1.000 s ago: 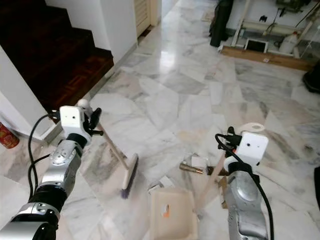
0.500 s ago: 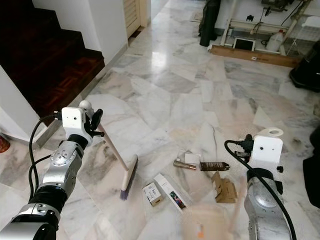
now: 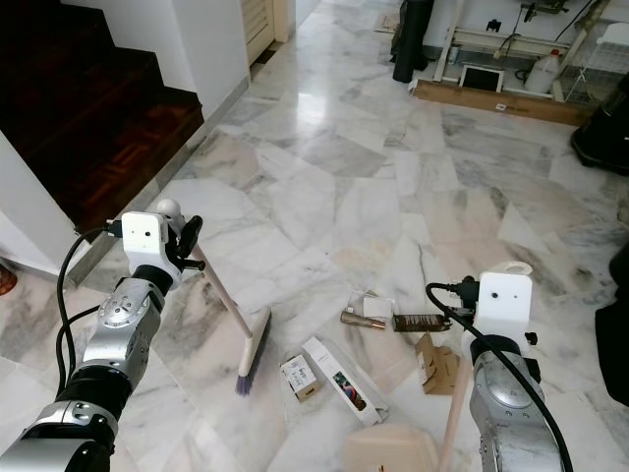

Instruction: Sweep floor

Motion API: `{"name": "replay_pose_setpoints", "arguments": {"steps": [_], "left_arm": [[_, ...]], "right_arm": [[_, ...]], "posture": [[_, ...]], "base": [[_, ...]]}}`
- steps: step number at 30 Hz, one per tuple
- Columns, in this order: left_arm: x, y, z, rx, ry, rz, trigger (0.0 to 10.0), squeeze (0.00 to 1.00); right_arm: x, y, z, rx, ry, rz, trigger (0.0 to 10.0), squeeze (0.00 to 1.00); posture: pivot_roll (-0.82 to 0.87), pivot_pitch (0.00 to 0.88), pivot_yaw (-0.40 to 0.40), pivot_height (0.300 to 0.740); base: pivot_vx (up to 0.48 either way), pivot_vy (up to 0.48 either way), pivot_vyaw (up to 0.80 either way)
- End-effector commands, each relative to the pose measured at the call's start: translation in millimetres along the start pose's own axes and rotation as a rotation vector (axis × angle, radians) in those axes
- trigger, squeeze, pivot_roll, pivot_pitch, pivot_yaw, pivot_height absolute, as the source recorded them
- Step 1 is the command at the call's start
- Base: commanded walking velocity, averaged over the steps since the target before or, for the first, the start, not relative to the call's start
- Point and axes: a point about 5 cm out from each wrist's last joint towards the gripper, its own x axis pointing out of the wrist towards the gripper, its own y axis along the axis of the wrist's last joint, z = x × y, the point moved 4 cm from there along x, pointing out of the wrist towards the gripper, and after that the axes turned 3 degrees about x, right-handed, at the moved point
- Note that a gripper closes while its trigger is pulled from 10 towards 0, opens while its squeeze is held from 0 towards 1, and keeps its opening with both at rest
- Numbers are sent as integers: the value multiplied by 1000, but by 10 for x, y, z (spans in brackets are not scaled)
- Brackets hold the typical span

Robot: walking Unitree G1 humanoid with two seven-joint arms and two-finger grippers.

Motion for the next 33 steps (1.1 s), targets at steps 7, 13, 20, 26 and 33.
{"name": "replay_pose_setpoints", "arguments": {"steps": [7,13,20,26,33], "left_arm": [[-2,81,-37,8,2,30,10000,0],[-11,99,-21,4,-5,35,10000,0],[-26,105,-28,6,-5,37,10000,0],[-21,115,-12,5,-10,39,10000,0],[-20,145,-16,8,-11,45,10000,0]], "right_arm": [[45,29,-3,-22,-12,2,10000,0],[79,-161,-15,-13,-28,-57,10000,0],[123,-194,-24,1,-70,-43,10000,0],[184,-246,-14,21,-116,-32,10000,0],[207,-245,43,1,-173,16,10000,0]], "posture": [[11,153,-15,740],[26,166,-15,740],[37,170,-14,740],[43,169,-12,740],[52,165,-8,740]], "base": [[0,0,0],[0,0,0],[0,0,0],[0,0,0],[0,0,0]]}}
